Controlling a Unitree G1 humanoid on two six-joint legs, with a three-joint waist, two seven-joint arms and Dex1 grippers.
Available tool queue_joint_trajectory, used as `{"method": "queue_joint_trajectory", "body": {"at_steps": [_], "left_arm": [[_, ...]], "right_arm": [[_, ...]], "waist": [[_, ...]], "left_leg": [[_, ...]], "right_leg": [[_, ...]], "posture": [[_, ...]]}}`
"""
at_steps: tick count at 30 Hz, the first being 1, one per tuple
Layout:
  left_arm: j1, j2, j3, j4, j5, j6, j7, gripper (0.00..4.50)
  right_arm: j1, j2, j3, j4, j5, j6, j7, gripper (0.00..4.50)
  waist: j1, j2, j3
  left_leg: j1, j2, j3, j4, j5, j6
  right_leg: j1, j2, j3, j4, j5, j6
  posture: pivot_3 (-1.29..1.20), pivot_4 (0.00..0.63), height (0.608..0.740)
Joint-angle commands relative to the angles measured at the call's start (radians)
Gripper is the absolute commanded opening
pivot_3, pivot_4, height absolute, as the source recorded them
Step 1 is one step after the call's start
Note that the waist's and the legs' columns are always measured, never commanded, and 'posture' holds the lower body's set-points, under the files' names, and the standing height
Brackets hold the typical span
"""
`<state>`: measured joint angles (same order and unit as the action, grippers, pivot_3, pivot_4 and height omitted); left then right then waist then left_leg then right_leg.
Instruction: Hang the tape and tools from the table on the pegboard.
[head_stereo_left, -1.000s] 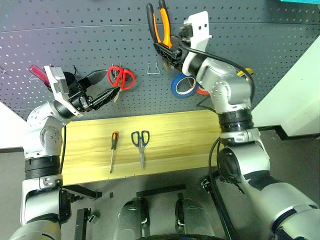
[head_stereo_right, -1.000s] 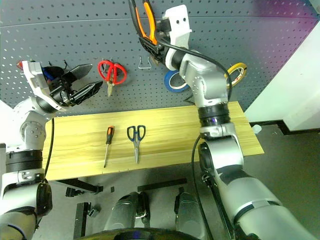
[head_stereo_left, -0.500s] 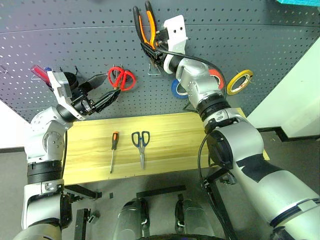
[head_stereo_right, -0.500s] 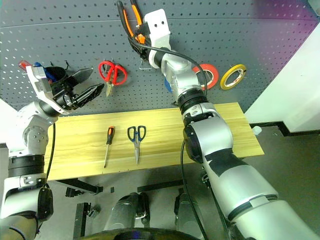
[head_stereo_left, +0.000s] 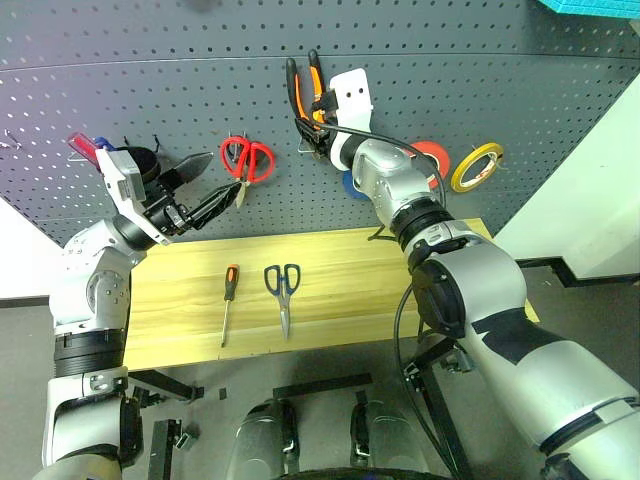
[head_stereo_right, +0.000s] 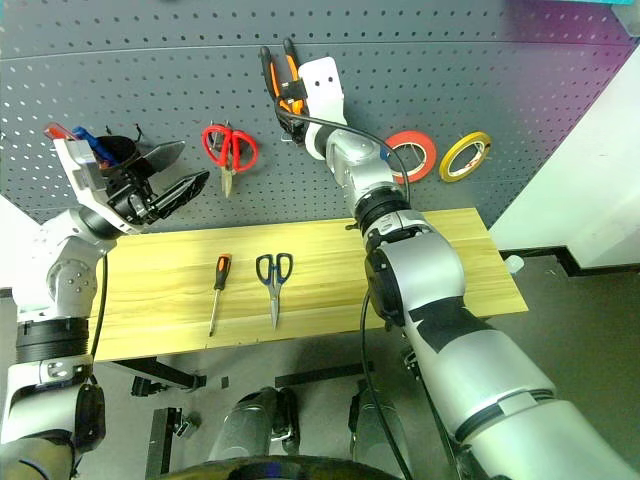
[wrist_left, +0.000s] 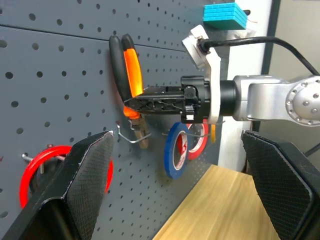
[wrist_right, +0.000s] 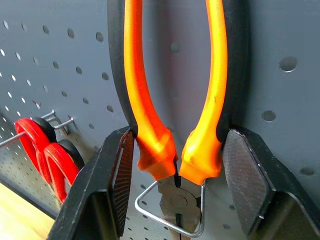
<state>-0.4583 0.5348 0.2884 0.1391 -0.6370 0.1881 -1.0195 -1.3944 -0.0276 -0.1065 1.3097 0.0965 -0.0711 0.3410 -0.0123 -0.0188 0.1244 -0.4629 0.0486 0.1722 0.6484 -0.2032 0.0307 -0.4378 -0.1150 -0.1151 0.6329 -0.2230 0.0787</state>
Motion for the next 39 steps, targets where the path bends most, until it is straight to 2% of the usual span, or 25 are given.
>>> {"method": "queue_joint_trajectory", "body": {"at_steps": [1, 3, 9, 10, 15, 19, 21, 24, 28, 30, 31, 34, 39], "left_arm": [[0.005, 0.002, 0.008, -0.046, 0.003, -0.015, 0.012, 4.29], [0.01, 0.005, 0.01, -0.052, 0.0, -0.013, 0.014, 4.29], [0.025, 0.011, 0.008, -0.059, 0.004, -0.011, 0.018, 4.29], [0.031, 0.012, 0.007, -0.063, 0.003, -0.006, 0.019, 4.29], [0.078, 0.039, -0.006, -0.102, 0.016, 0.036, 0.028, 4.29], [0.135, 0.096, -0.064, -0.149, 0.069, 0.134, 0.059, 4.29], [0.152, 0.121, -0.099, -0.167, 0.094, 0.197, 0.087, 4.29], [0.152, 0.131, -0.141, -0.185, 0.126, 0.267, 0.138, 4.29], [0.119, 0.077, -0.196, -0.202, 0.173, 0.361, 0.264, 4.29], [0.107, 0.05, -0.208, -0.216, 0.173, 0.417, 0.311, 4.29], [0.107, 0.045, -0.21, -0.228, 0.175, 0.441, 0.327, 4.29], [0.084, -0.055, -0.253, -0.196, 0.215, 0.529, 0.47, 4.29], [0.056, -0.209, -0.324, -0.098, 0.331, 0.537, 0.641, 4.29]], "right_arm": [[-0.052, 0.009, -0.004, -0.012, -0.021, -0.025, -0.007, 2.33], [-0.052, 0.01, -0.009, -0.01, -0.024, -0.013, -0.013, 2.33], [-0.075, -0.015, -0.064, -0.029, 0.013, -0.016, -0.03, 4.26], [-0.076, -0.024, -0.069, -0.041, 0.018, -0.012, -0.021, 4.43], [0.013, -0.061, -0.056, -0.237, 0.057, 0.045, 0.139, 4.43], [0.357, -0.142, 0.08, -0.84, 0.137, 0.348, 0.366, 4.43], [0.517, -0.208, 0.13, -1.099, 0.187, 0.49, 0.426, 4.43], [0.66, -0.28, 0.137, -1.328, 0.271, 0.688, 0.442, 4.43], [0.78, -0.37, 0.175, -1.437, 0.285, 0.786, 0.472, 4.43], [0.81, -0.395, 0.19, -1.458, 0.286, 0.802, 0.477, 4.43], [0.816, -0.399, 0.198, -1.463, 0.283, 0.812, 0.469, 4.43], [0.829, -0.398, 0.234, -1.358, 0.226, 0.767, 0.454, 4.43], [0.821, -0.411, 0.27, -1.201, 0.15, 0.646, 0.469, 4.43]], "waist": [[0.001, 0.0, 0.0], [0.001, 0.0, -0.001], [0.002, 0.0, -0.009], [0.002, 0.0, -0.011], [0.003, 0.0, -0.014], [0.019, -0.001, -0.016], [0.03, 0.0, -0.016], [0.029, 0.005, -0.012], [0.028, 0.008, -0.009], [0.029, 0.007, -0.003], [0.028, 0.007, 0.006], [0.028, 0.013, 0.034], [0.037, 0.009, 0.08]], "left_leg": [[0.0, 0.0, 0.0, 0.0, 0.0, 0.0], [0.0, 0.0, 0.0, 0.0, 0.0, 0.0], [0.0, 0.0, 0.0, 0.0, 0.0, 0.0], [0.0, 0.0, 0.0, 0.0, 0.0, 0.0], [0.004, 0.0, -0.001, 0.0, 0.001, -0.002], [0.004, 0.001, -0.006, -0.001, 0.0, -0.001], [0.004, 0.002, -0.006, -0.001, -0.001, 0.0], [0.002, 0.002, -0.007, 0.0, -0.001, 0.0], [0.004, 0.003, -0.007, 0.001, -0.005, 0.007], [0.009, 0.003, -0.009, 0.001, -0.005, 0.007], [0.014, 0.003, -0.009, 0.0, -0.005, 0.008], [0.02, 0.003, -0.009, 0.0, -0.006, 0.008], [0.017, 0.002, -0.01, 0.001, -0.004, 0.011]], "right_leg": [[0.0, 0.0, 0.0, 0.0, 0.0, 0.0], [0.0, 0.0, 0.0, 0.0, 0.0, 0.0], [0.0, 0.0, 0.0, 0.0, 0.0, 0.0], [0.001, 0.0, 0.0, 0.0, 0.0, 0.0], [0.004, 0.0, 0.0, 0.0, 0.001, -0.001], [0.004, 0.0, 0.0, -0.001, 0.0, -0.002], [0.004, -0.001, 0.0, -0.001, 0.0, -0.002], [0.002, -0.003, 0.0, -0.001, 0.0, -0.002], [0.003, -0.003, 0.0, 0.0, -0.002, -0.005], [0.005, -0.003, 0.0, -0.001, -0.003, -0.007], [0.009, -0.003, 0.0, -0.002, -0.004, -0.008], [0.012, -0.005, 0.001, -0.003, -0.006, -0.011], [0.014, -0.005, 0.002, -0.001, -0.006, -0.011]], "posture": [[0.21, 0.005, 0.74], [0.21, 0.002, 0.74], [0.21, 0.004, 0.74], [0.21, 0.006, 0.74], [0.2, 0.029, 0.74], [0.19, 0.064, 0.74], [0.18, 0.085, 0.74], [0.16, 0.115, 0.74], [0.14, 0.161, 0.74], [0.14, 0.17, 0.74], [0.13, 0.202, 0.74], [0.12, 0.241, 0.74], [0.12, 0.283, 0.74]]}}
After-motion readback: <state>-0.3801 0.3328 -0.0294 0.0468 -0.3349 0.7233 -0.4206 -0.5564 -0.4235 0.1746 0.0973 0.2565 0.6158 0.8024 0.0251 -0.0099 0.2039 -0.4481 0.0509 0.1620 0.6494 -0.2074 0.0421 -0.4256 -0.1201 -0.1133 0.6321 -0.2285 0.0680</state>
